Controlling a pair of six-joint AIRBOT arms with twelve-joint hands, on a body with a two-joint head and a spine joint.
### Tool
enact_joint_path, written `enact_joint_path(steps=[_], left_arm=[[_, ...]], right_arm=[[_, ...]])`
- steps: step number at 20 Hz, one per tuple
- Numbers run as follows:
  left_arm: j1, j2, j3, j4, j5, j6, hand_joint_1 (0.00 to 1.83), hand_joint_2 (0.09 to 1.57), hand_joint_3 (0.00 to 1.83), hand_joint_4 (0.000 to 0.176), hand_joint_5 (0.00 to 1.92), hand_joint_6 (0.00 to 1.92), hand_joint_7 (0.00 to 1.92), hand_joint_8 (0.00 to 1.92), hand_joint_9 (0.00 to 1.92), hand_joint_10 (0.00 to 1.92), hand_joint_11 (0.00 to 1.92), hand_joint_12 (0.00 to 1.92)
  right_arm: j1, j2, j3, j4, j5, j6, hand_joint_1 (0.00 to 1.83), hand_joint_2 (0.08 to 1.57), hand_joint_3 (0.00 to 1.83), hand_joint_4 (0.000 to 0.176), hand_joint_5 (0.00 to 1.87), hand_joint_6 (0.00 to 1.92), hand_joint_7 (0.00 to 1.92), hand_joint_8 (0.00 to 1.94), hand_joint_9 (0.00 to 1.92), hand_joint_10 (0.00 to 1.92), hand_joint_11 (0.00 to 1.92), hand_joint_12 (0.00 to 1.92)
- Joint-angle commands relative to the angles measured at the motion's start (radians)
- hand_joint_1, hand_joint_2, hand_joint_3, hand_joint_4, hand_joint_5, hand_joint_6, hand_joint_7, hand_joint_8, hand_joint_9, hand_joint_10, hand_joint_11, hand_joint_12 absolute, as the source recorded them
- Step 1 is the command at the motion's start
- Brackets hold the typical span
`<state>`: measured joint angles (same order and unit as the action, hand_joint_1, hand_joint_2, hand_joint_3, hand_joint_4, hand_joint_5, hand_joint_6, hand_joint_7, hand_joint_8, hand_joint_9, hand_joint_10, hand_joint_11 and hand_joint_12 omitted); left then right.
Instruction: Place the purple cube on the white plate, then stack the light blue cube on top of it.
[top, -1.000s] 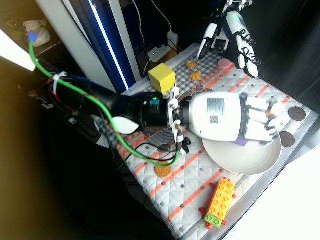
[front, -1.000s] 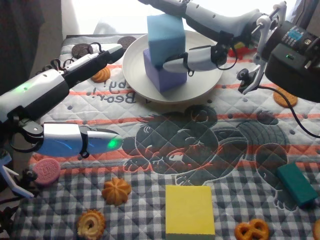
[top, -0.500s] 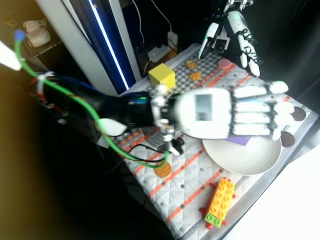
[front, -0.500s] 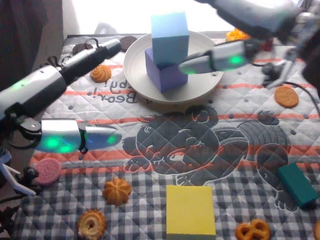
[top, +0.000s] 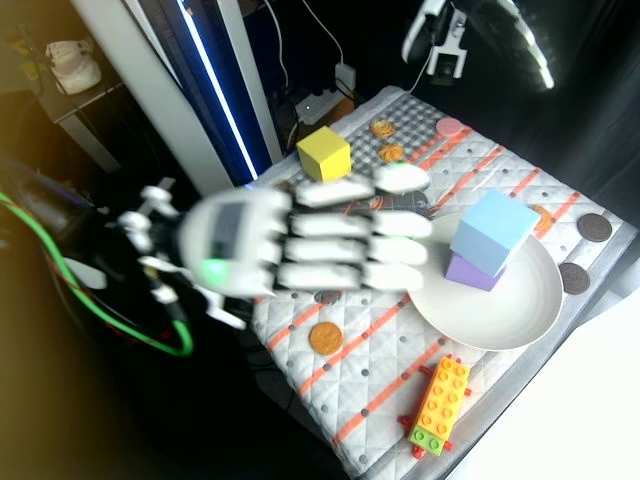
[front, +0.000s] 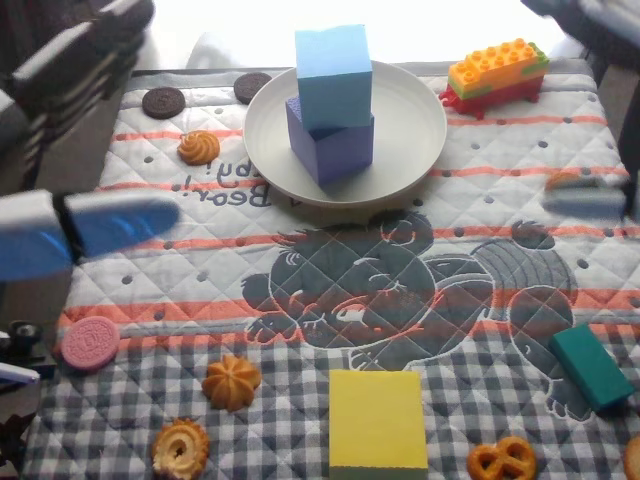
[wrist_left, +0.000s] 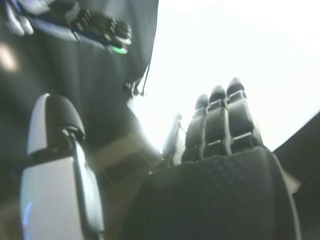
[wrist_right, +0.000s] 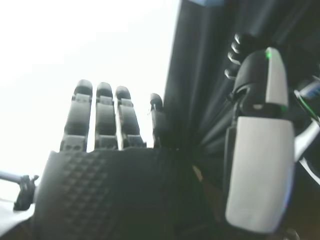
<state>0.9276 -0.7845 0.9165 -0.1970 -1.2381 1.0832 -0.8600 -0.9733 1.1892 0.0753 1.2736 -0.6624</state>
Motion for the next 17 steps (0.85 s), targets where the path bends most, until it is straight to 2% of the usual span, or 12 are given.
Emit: enact_joint_path(steps=[1,6,7,8,9,10,12,13,14,15,16,17], left_arm=[[0.008,0.003,0.009,-0.028,-0.19,-0.041,0.72,0.9,0.0,0.172,0.0,0.0,0.0,0.0,0.0,0.0,0.0,0.0],[0.103,0.003,0.019,-0.077,-0.392,-0.19,0.65,0.92,0.01,0.176,0.0,0.0,0.0,0.0,0.0,0.0,0.0,0.0],[0.116,0.002,0.023,-0.086,-0.428,-0.218,0.6,0.94,0.01,0.158,0.09,0.01,0.0,0.0,0.0,0.0,0.0,0.0],[0.127,-0.004,0.031,-0.101,-0.464,-0.249,0.65,1.06,0.01,0.172,0.34,0.05,0.0,0.0,0.0,0.0,0.0,0.0],[0.133,-0.015,0.044,-0.107,-0.492,-0.293,0.67,1.07,0.0,0.175,0.28,0.01,0.0,0.0,0.0,0.0,0.0,0.0],[0.132,-0.022,0.054,-0.11,-0.493,-0.323,0.45,1.21,0.01,0.155,0.36,0.03,0.0,0.0,0.0,0.0,0.0,0.0],[0.113,-0.032,0.067,-0.085,-0.493,-0.359,0.06,1.5,0.02,0.175,0.15,0.0,0.0,0.0,0.0,0.0,0.0,0.0],[0.093,-0.026,0.062,-0.057,-0.493,-0.362,0.01,1.56,0.14,0.176,0.04,0.0,0.08,0.02,0.04,0.01,0.0,0.0],[0.068,-0.018,0.057,-0.02,-0.494,-0.361,0.0,1.37,0.05,0.098,0.17,0.01,0.13,0.01,0.15,0.02,0.06,0.05],[0.055,-0.016,0.057,0.002,-0.494,-0.361,0.0,1.4,0.02,0.123,0.03,0.0,0.02,0.0,0.03,0.0,0.01,0.01],[0.033,-0.016,0.058,0.034,-0.494,-0.355,0.0,1.21,0.0,0.138,0.01,0.0,0.0,0.0,0.01,0.0,0.0,0.0],[0.0,-0.015,0.057,0.053,-0.494,-0.359,0.0,1.3,0.01,0.032,0.04,0.02,0.0,0.0,0.0,0.0,0.0,0.0]], right_arm=[[-0.015,0.018,-0.01,0.053,0.191,0.003,0.75,0.95,0.02,0.176,0.0,0.0,0.0,0.0,0.0,0.0,0.0,0.0],[-0.175,0.083,-0.088,0.122,0.384,0.006,0.79,0.99,0.0,0.174,0.0,0.0,0.0,0.0,0.0,0.0,0.03,0.01],[-0.189,0.094,-0.1,0.122,0.44,0.006,0.75,1.02,0.01,0.171,0.0,0.0,0.04,0.01,0.01,0.0,0.02,0.01],[-0.204,0.101,-0.112,0.125,0.489,0.006,0.59,1.13,0.05,0.175,0.01,0.0,0.01,0.0,0.02,0.01,0.0,0.0],[-0.2,0.105,-0.124,0.129,0.489,0.005,0.48,1.2,0.03,0.137,0.01,0.0,0.0,0.0,0.06,0.01,0.0,0.0],[-0.189,0.102,-0.126,0.12,0.489,0.005,0.25,1.23,0.02,0.137,0.0,0.0,0.0,0.0,0.01,0.0,0.0,0.0],[-0.162,0.103,-0.131,0.053,0.489,0.005,0.18,1.2,0.0,0.121,0.02,0.01,0.0,0.0,0.0,0.0,0.0,0.0],[-0.143,0.111,-0.138,0.017,0.49,0.005,0.4,1.17,0.0,0.143,0.14,0.02,0.0,0.0,0.0,0.0,0.0,0.0],[-0.12,0.122,-0.147,-0.016,0.49,-0.006,0.18,1.13,0.0,0.165,0.14,0.01,0.0,0.0,0.0,0.0,0.0,0.0],[-0.113,0.125,-0.15,-0.028,0.49,-0.017,0.21,1.13,0.0,0.169,0.13,0.0,0.0,0.0,0.0,0.0,0.0,0.0],[-0.113,0.127,-0.148,-0.028,0.49,-0.017,0.35,1.19,0.01,0.132,0.14,0.01,0.0,0.0,0.0,0.0,0.0,0.0],[-0.103,0.139,-0.155,-0.028,0.49,0.006,0.09,1.24,0.03,0.101,0.19,0.02,0.02,0.0,0.0,0.0,0.0,0.0]])
